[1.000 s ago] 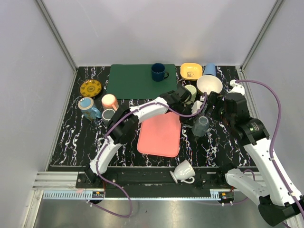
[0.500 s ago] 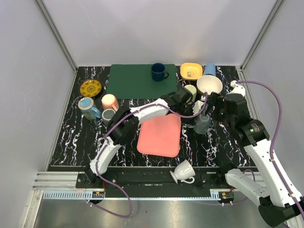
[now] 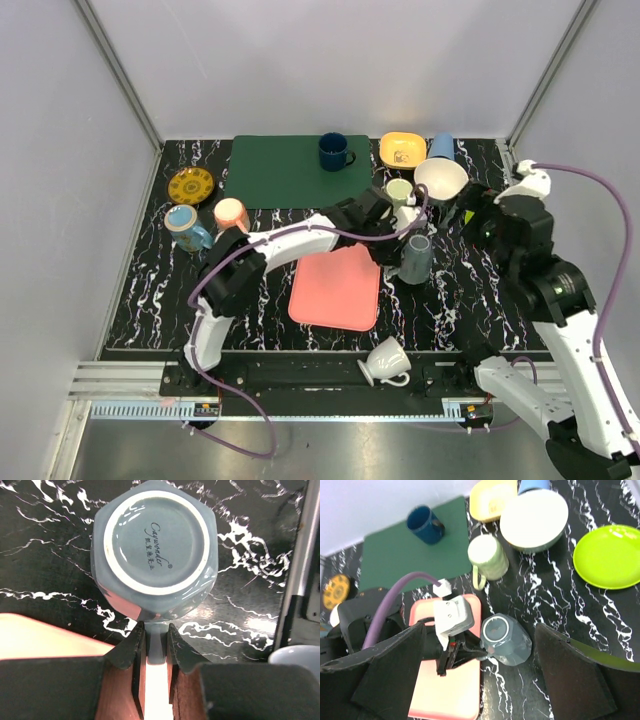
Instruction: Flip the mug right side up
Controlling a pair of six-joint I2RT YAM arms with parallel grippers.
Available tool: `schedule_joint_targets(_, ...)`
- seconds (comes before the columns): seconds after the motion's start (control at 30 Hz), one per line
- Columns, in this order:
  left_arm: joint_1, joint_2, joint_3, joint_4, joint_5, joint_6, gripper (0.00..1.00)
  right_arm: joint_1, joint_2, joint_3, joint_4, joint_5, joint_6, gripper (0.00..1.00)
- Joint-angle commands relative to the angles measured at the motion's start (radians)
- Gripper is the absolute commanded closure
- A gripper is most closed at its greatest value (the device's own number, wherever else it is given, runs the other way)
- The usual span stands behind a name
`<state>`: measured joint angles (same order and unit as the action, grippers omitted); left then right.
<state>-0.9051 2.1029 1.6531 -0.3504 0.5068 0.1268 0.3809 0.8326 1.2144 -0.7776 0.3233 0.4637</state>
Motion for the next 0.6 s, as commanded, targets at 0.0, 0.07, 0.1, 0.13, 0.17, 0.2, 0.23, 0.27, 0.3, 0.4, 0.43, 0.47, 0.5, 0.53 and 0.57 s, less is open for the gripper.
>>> schedule_joint_targets(0.0, -0.002, -0.216, -0.001, 0.206, -0.013, -0.105, 1.00, 0.009, -0.044, 0.062, 0.038, 0.085, 0.009, 0.05)
schedule_joint_targets(0.07, 0.008, -0.265, -0.024, 0.235, -0.021, -0.143, 1.00, 0.009, -0.061, 0.053, 0.032, 0.089, 0.024, 0.05)
schedule_joint_targets(0.1, 0.014, -0.280, -0.032, 0.247, -0.019, -0.171, 1.00, 0.009, -0.067, 0.047, 0.032, 0.082, 0.039, 0.05)
schedule_joint_targets(0.13, 0.034, -0.296, -0.044, 0.266, -0.024, -0.199, 1.00, 0.009, -0.076, 0.040, 0.029, 0.077, 0.049, 0.05)
schedule_joint_targets(0.17, 0.046, -0.331, -0.079, 0.319, -0.031, -0.264, 1.00, 0.009, -0.084, 0.028, 0.031, 0.073, 0.056, 0.05)
schedule_joint_targets(0.2, 0.061, -0.351, -0.108, 0.346, -0.036, -0.301, 1.00, 0.009, -0.090, 0.021, 0.032, 0.048, 0.065, 0.07)
schedule_joint_targets(0.23, 0.095, -0.375, -0.139, 0.405, -0.042, -0.346, 1.00, 0.009, -0.105, 0.011, 0.046, 0.030, 0.066, 0.08)
schedule_joint_targets(0.27, 0.116, -0.424, -0.206, 0.506, -0.036, -0.449, 1.00, 0.009, -0.115, -0.012, 0.050, 0.014, 0.063, 0.09)
schedule_joint_targets(0.3, 0.136, -0.447, -0.238, 0.554, -0.037, -0.502, 1.00, 0.007, -0.131, -0.022, 0.057, -0.001, 0.073, 0.09)
schedule_joint_targets(0.4, 0.208, -0.524, -0.325, 0.691, -0.033, -0.666, 1.00, 0.009, -0.194, -0.087, 0.113, -0.024, 0.096, 0.14)
schedule_joint_targets(0.43, 0.213, -0.540, -0.331, 0.695, -0.040, -0.706, 1.00, 0.007, -0.219, -0.113, 0.177, -0.048, 0.099, 0.15)
schedule_joint_targets(0.47, 0.216, -0.566, -0.331, 0.709, -0.048, -0.728, 1.00, 0.009, -0.246, -0.180, 0.226, -0.085, 0.099, 0.16)
schedule_joint_targets(0.5, 0.227, -0.580, -0.332, 0.725, -0.047, -0.754, 1.00, 0.009, -0.301, -0.217, 0.276, -0.172, 0.127, 0.15)
schedule_joint_targets(0.53, 0.235, -0.593, -0.355, 0.752, -0.039, -0.832, 1.00, 0.009, -0.320, -0.248, 0.361, -0.232, 0.144, 0.13)
schedule_joint_targets(0.57, 0.242, -0.622, -0.377, 0.857, -0.024, -0.886, 1.00, 0.007, -0.331, -0.295, 0.398, -0.292, 0.159, 0.12)
